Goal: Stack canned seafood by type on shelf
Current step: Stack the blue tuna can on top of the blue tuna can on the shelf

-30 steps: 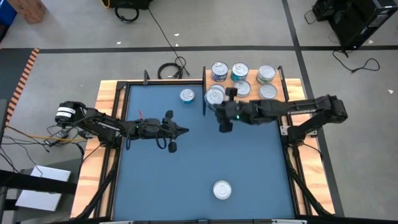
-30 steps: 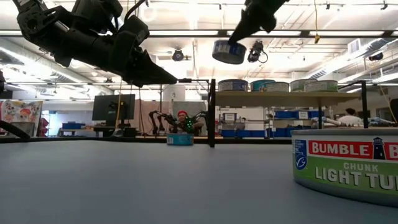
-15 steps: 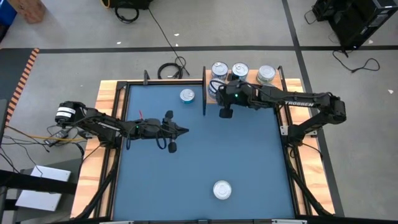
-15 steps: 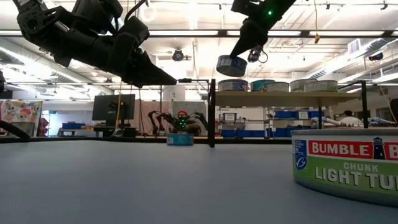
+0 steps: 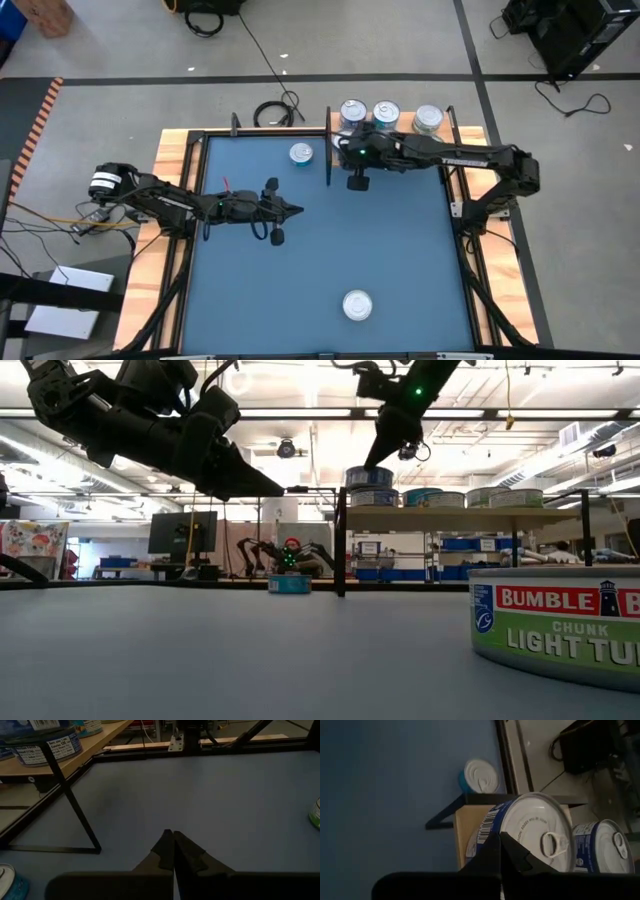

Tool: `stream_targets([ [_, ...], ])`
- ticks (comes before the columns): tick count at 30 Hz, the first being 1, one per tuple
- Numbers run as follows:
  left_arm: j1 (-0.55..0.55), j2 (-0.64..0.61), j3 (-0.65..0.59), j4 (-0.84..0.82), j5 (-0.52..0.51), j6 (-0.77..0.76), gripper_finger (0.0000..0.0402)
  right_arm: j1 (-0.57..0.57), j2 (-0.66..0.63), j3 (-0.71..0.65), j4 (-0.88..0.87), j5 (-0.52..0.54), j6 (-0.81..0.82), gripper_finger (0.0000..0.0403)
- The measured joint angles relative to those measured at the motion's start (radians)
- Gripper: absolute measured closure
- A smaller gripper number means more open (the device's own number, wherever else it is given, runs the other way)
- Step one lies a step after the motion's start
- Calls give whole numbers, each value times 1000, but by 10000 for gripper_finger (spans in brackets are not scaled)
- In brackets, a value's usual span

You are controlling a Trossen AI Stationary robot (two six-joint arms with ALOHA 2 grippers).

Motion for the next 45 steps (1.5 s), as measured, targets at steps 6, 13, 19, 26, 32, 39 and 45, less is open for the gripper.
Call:
stream_targets([
  [6,0,0,0,-2,0,1,398,0,36,61,-67,6,4,403],
  [13,0,0,0,-8,0,6,398,0,29,61,-81,6,13,403],
  [19,0,0,0,-7,0,7,398,-1,29,61,-108,7,18,403],
  [26,0,0,0,-7,0,7,398,-18,29,61,-114,6,19,403],
  [32,0,0,0,-7,0,7,398,-29,29,61,-113,6,23,388],
  [39,0,0,0,-7,0,7,398,-32,28,61,-110,7,19,346],
  [45,0,0,0,-7,0,7,398,-24,28,61,-78,31,18,298],
])
